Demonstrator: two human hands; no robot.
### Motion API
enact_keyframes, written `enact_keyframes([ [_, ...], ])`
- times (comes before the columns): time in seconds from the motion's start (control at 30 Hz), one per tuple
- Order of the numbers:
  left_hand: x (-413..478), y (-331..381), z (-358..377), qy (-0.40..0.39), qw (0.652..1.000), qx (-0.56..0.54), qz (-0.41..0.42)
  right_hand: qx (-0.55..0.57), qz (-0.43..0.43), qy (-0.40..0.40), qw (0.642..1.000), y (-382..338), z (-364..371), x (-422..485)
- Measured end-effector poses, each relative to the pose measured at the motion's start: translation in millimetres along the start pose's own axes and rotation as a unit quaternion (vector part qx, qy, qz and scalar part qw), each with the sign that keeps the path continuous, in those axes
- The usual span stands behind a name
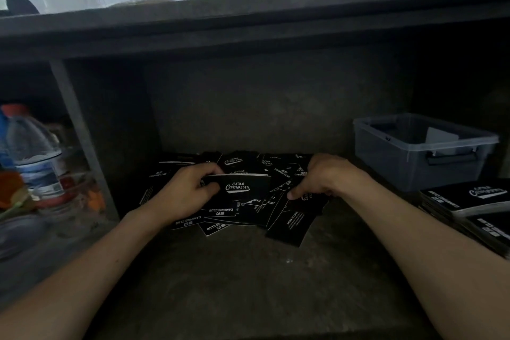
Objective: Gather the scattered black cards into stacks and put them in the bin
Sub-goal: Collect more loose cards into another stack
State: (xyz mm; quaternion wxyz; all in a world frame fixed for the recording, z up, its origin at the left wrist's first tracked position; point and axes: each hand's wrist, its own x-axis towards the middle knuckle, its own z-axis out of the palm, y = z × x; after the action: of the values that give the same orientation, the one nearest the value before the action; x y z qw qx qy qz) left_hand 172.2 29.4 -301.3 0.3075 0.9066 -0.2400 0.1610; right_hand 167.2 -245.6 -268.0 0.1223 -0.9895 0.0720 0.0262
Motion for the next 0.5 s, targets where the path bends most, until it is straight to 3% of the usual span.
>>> enact_keyframes([
  [0.23,-4.6,10.1,-3.3,-0.028,0.999,-0.02,0.034,0.029,0.009,-0.063,0.998,2.3,-12.8,-1.8],
  [0.3,-4.9,14.1,-2.3,-0.033,0.998,-0.027,0.035,0.029,0.01,-0.02,0.999,8.2,-20.0,0.6],
  [0.37,-5.4,16.4,-1.5,-0.035,0.998,-0.033,0.038,0.13,-0.007,0.057,0.99,14.5,-26.5,7.9],
  [0.43,-6.2,16.7,0.8,-0.029,0.998,-0.044,0.039,0.29,-0.058,0.115,0.948,15.9,-26.2,9.0],
  [0.5,-6.3,15.4,4.1,-0.018,0.996,-0.078,0.034,0.34,-0.152,0.08,0.925,9.1,-18.6,6.5],
])
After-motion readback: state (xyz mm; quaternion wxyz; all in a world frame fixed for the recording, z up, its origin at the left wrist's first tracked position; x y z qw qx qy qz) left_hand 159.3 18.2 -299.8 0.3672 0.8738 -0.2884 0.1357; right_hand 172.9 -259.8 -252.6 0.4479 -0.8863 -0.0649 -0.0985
